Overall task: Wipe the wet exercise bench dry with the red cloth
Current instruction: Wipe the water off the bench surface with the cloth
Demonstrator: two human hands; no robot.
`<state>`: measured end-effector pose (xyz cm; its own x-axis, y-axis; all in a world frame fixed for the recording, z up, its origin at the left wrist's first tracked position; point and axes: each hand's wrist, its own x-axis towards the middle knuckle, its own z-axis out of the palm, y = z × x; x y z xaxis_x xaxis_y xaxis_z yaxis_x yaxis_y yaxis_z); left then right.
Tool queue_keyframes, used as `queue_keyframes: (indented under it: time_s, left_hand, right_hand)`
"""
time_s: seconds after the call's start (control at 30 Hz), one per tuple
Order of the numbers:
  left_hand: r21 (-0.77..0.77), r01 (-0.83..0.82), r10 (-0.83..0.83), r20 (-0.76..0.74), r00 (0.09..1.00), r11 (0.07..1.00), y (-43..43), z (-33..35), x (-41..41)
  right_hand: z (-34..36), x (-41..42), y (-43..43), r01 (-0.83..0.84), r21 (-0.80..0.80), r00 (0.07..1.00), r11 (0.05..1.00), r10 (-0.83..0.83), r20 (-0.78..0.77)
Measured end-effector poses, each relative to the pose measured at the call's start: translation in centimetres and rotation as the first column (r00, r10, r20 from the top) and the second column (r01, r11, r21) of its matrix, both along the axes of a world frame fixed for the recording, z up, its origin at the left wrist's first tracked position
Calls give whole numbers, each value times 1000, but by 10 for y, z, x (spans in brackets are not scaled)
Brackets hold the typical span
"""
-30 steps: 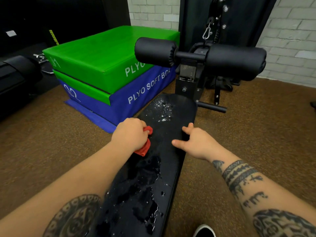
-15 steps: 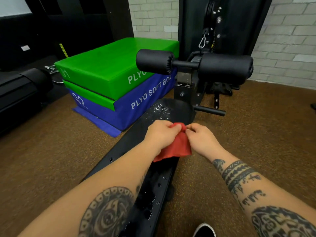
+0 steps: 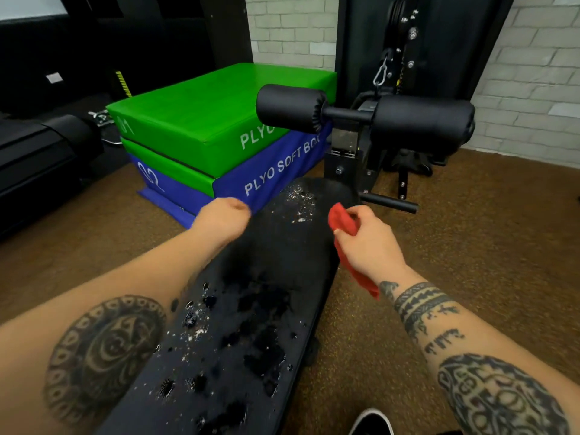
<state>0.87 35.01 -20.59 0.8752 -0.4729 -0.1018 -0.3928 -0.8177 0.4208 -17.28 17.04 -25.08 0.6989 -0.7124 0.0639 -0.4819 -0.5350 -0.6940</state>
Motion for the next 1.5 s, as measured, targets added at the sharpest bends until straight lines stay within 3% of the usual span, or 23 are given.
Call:
queue_keyframes:
  time_s: [0.13, 0.3, 0.43, 0.5, 0.57, 0.63, 0.7, 0.77, 0.83, 0.97, 1.07, 1.17, 1.23, 1.33, 1.5]
  left_hand:
    - [314, 79, -58, -76, 995, 946, 29, -45, 20]
    - [368, 112, -79, -104, 991, 923, 26, -65, 22]
    - [406, 121, -89, -96, 991, 906, 20, -60, 16]
    - [387, 113, -79, -101, 992, 915, 20, -61, 15]
    - [357, 103, -70, -106, 992, 928, 20, -62, 15]
    - [354, 108, -74, -109, 991, 929, 21, -64, 16]
    - [370, 119, -89, -98, 991, 921, 20, -64, 17]
    - [351, 106, -80, -88, 993, 930, 22, -59, 14]
    - [304, 92, -60, -112, 992, 948, 29, -52, 11]
    - [82, -24, 40, -196, 980, 996, 60, -52, 16]
    - [27, -95, 99, -265, 959, 995, 82, -46, 16]
    - [-22, -157, 133, -416, 899, 987, 99, -38, 9]
    - [-17, -130, 110, -426, 898, 991, 108, -37, 2]
    - [-84, -129, 86, -395, 915, 988, 115, -41, -9]
    - [-160, -206, 146, -321, 936, 965, 124, -49, -28]
  right_hand:
    - [-15, 35, 19, -157, -220, 964, 963, 101, -245]
    - [-25, 58, 28, -245, -344, 941, 906, 137, -310]
    - [-22, 59, 27, -393, -293, 907, 871, 315, -280]
    - [-19, 51, 26, -556, -149, 824, 818, 520, -223]
    - [-12, 40, 23, -619, 9, 778, 785, 615, -132]
    - [-4, 34, 17, -520, 45, 854, 853, 521, 2]
    - [-1, 34, 10, -357, -55, 927, 932, 361, 97]
    - [-8, 39, 14, -307, -157, 951, 939, 307, -21]
    - [-20, 42, 27, -372, -262, 922, 891, 322, -215]
    - [-23, 34, 41, -445, -317, 890, 838, 374, -262]
    - [-8, 17, 44, -585, -217, 800, 781, 513, -311]
    - [15, -9, 40, -656, 39, 691, 753, 621, -370]
    - [22, -26, 33, -597, 72, 750, 799, 588, -302]
    - [4, -35, 37, -444, -159, 894, 882, 424, -141]
    - [-19, -45, 81, -465, -283, 878, 839, 398, -264]
